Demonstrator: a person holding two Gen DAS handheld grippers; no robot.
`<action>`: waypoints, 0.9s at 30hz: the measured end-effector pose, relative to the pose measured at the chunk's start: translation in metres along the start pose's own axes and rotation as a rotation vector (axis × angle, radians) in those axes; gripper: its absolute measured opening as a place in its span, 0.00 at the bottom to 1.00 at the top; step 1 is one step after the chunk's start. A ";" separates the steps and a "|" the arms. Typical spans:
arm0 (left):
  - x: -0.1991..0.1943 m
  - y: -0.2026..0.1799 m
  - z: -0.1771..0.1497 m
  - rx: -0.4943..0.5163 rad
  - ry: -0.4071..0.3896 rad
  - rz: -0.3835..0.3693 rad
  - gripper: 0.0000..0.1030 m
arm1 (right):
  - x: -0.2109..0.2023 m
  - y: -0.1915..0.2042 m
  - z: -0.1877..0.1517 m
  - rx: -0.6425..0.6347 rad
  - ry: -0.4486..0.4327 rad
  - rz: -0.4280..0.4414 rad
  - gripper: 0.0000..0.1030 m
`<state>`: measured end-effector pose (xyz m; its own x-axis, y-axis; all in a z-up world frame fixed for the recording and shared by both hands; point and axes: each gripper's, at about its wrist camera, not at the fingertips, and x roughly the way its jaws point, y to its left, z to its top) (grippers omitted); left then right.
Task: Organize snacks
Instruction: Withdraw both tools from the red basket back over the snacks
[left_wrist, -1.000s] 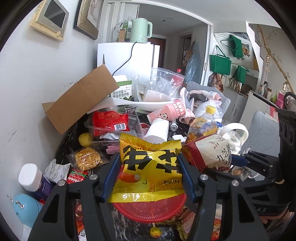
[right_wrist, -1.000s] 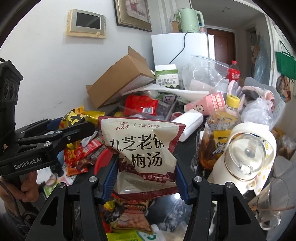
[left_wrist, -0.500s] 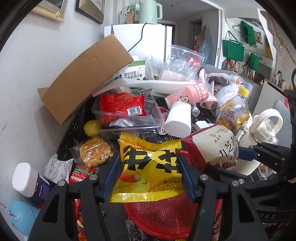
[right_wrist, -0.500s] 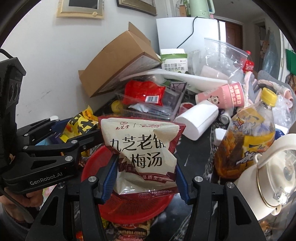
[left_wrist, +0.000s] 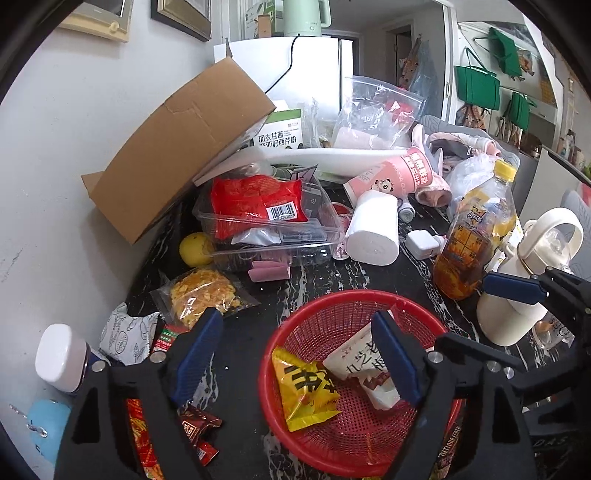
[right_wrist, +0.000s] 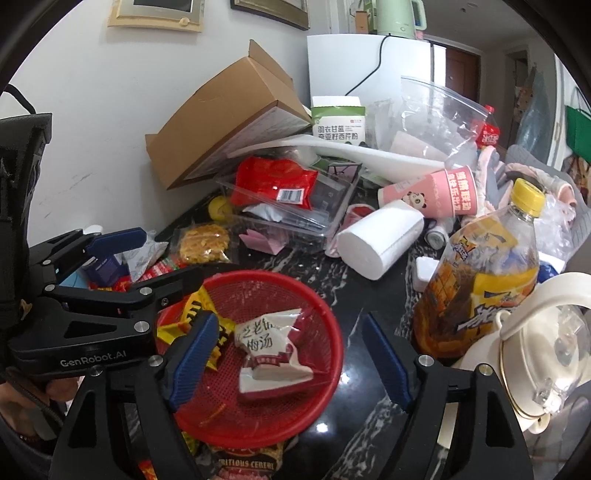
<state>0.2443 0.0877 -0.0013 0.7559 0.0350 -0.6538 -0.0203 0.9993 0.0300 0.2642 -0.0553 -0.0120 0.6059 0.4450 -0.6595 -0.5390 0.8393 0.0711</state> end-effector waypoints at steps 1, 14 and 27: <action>-0.002 -0.001 0.001 0.004 -0.003 0.004 0.80 | -0.001 0.000 0.000 0.001 0.000 -0.002 0.78; -0.042 -0.009 0.012 0.012 -0.057 -0.005 0.80 | -0.038 0.001 0.004 0.004 -0.051 -0.020 0.78; -0.119 -0.021 0.021 0.020 -0.159 -0.008 0.80 | -0.108 0.011 0.008 -0.014 -0.155 -0.048 0.78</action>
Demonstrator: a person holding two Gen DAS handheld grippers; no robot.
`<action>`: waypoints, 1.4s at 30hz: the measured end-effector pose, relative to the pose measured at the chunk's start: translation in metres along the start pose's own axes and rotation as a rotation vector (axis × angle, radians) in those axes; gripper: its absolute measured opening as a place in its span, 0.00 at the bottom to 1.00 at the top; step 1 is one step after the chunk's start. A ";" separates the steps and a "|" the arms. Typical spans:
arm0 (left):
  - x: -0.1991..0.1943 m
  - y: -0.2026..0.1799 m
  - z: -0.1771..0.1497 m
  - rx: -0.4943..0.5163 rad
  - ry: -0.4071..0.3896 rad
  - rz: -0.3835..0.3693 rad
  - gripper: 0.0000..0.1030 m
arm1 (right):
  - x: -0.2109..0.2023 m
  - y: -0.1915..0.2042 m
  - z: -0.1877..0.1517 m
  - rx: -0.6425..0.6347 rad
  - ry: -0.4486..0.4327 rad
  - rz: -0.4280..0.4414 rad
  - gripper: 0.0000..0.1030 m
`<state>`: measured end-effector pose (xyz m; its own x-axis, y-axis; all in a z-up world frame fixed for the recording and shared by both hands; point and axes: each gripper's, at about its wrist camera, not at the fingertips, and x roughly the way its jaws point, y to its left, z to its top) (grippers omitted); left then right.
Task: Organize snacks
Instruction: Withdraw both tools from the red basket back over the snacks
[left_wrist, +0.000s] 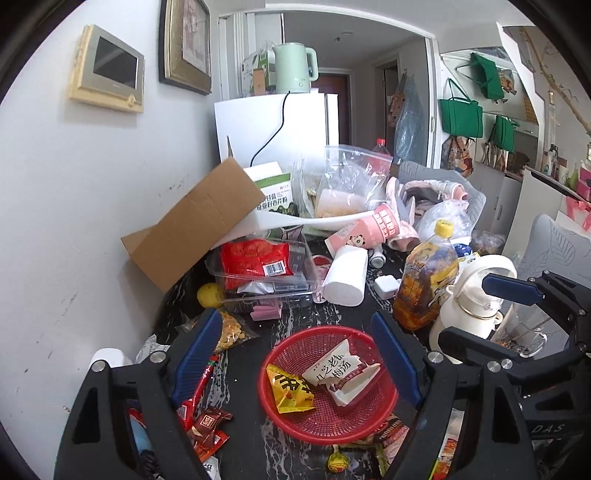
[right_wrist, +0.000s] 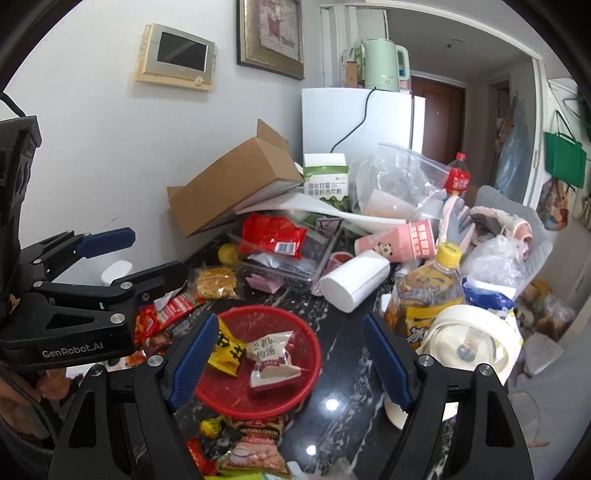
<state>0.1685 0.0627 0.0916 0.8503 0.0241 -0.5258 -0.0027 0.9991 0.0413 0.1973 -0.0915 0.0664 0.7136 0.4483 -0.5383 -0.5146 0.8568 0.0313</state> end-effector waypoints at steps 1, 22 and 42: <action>-0.005 -0.002 0.000 -0.001 -0.005 -0.003 0.80 | -0.006 0.001 0.000 -0.002 -0.008 -0.002 0.78; -0.081 -0.032 -0.043 0.023 0.009 -0.152 0.80 | -0.101 0.017 -0.049 0.022 -0.029 -0.064 0.79; -0.101 -0.063 -0.108 0.039 0.095 -0.243 0.80 | -0.132 0.020 -0.129 0.115 0.053 -0.107 0.79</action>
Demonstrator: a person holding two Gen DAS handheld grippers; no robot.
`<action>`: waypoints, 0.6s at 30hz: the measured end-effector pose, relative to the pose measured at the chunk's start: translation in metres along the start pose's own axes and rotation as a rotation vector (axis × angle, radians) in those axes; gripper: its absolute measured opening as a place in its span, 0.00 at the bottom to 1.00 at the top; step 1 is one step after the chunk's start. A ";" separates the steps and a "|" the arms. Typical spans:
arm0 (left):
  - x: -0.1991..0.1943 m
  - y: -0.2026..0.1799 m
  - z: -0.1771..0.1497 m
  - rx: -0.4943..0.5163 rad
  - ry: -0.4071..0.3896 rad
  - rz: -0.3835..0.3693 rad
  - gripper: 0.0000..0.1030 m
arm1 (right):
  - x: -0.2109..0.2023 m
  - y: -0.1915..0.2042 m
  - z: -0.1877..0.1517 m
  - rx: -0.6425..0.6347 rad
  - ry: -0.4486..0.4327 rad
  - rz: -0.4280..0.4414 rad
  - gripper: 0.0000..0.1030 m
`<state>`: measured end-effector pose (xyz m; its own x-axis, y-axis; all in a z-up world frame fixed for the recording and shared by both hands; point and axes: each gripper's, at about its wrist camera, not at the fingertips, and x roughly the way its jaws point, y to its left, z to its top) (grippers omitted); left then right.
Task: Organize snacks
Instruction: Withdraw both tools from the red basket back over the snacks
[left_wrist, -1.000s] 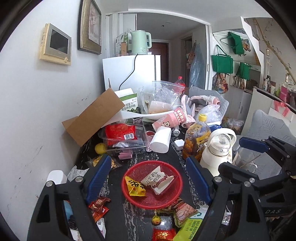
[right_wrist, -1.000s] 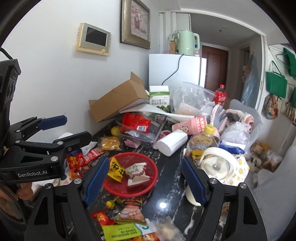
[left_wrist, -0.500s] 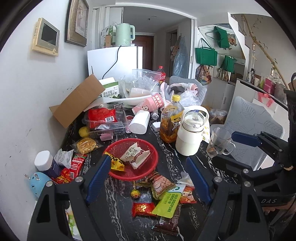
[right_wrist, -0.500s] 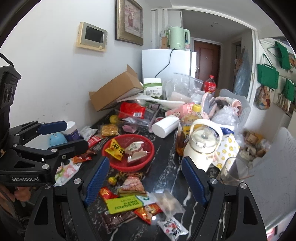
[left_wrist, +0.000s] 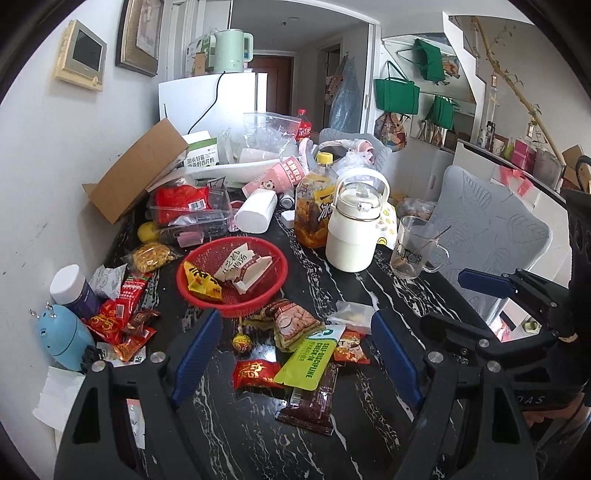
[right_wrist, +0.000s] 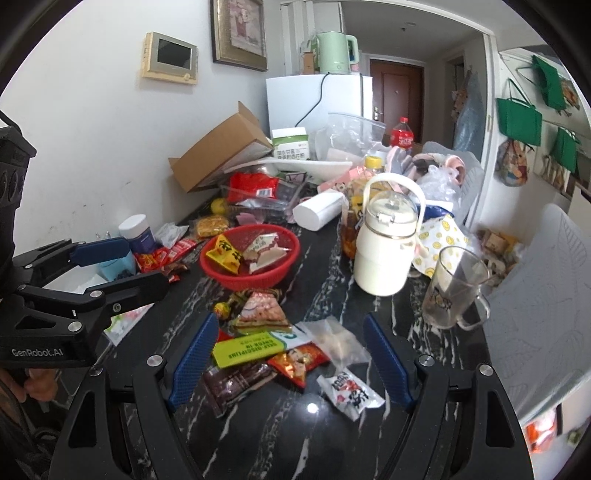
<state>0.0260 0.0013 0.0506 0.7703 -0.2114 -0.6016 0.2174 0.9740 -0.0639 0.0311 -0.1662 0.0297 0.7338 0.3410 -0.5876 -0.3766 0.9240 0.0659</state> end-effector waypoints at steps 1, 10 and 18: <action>0.001 -0.001 -0.003 -0.004 0.005 -0.008 0.80 | 0.000 -0.001 -0.005 0.004 0.006 -0.005 0.79; 0.032 -0.006 -0.042 -0.025 0.124 -0.047 0.80 | 0.018 -0.015 -0.045 0.090 0.083 0.023 0.79; 0.056 -0.008 -0.073 -0.041 0.200 -0.052 0.80 | 0.037 -0.026 -0.081 0.153 0.147 0.030 0.79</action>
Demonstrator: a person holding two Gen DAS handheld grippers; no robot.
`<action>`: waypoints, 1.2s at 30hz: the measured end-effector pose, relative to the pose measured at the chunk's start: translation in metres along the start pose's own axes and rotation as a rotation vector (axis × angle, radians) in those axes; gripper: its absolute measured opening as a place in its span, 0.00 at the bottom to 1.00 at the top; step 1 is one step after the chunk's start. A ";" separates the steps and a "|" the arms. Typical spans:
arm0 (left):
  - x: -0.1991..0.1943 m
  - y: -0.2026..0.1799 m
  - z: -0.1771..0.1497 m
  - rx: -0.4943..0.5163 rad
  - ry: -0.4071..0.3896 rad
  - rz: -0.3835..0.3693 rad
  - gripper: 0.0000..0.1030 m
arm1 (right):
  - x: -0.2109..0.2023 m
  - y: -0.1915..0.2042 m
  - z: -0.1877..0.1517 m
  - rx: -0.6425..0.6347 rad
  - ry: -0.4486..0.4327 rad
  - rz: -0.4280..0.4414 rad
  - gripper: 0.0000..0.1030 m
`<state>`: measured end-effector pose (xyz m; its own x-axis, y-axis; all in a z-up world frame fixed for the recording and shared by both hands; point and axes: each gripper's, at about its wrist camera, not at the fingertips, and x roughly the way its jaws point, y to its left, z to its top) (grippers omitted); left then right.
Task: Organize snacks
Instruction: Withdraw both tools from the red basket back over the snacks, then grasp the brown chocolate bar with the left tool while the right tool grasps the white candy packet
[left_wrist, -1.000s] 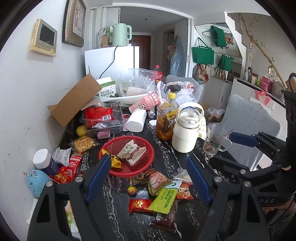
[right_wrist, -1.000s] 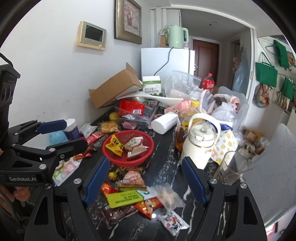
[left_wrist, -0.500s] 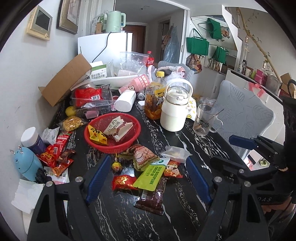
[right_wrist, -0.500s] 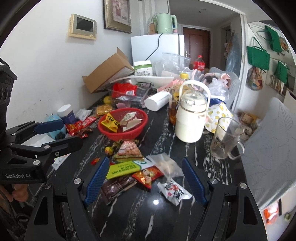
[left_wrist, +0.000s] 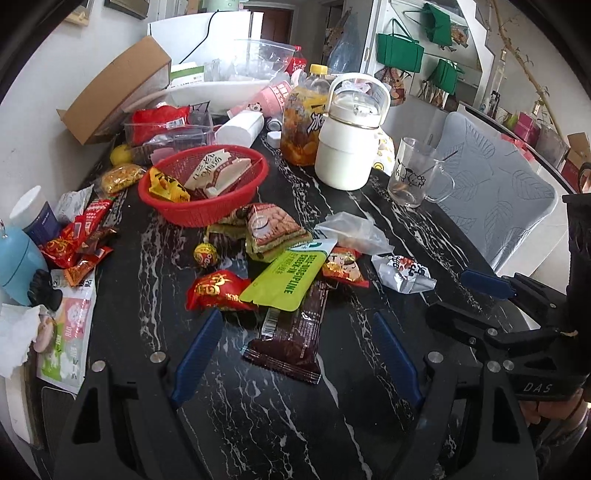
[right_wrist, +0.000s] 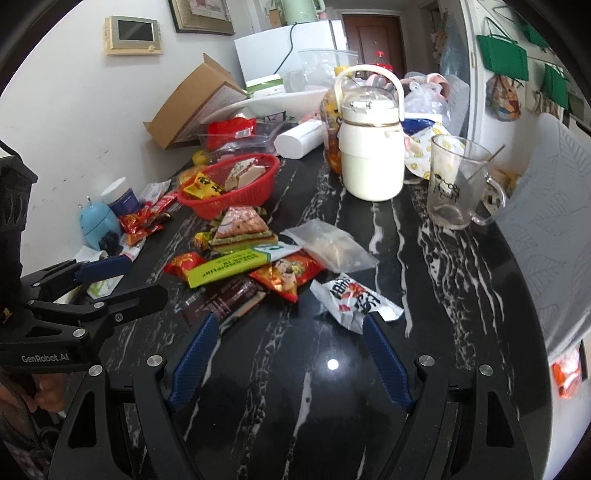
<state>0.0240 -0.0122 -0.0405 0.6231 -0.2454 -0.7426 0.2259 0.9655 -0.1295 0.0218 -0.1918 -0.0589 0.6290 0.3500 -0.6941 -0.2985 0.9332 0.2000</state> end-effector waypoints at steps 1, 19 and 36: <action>0.003 0.000 -0.002 -0.003 0.008 0.001 0.80 | 0.003 -0.002 -0.002 0.006 0.003 0.001 0.79; 0.056 0.007 -0.003 0.001 0.072 0.045 0.80 | 0.048 -0.043 0.005 0.011 0.037 -0.075 0.79; 0.084 0.010 -0.004 -0.019 0.141 0.035 0.66 | 0.089 -0.050 0.016 -0.063 0.133 -0.031 0.58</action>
<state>0.0757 -0.0224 -0.1063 0.5185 -0.1979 -0.8318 0.1907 0.9751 -0.1131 0.1041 -0.2057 -0.1199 0.5389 0.3035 -0.7858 -0.3274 0.9350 0.1366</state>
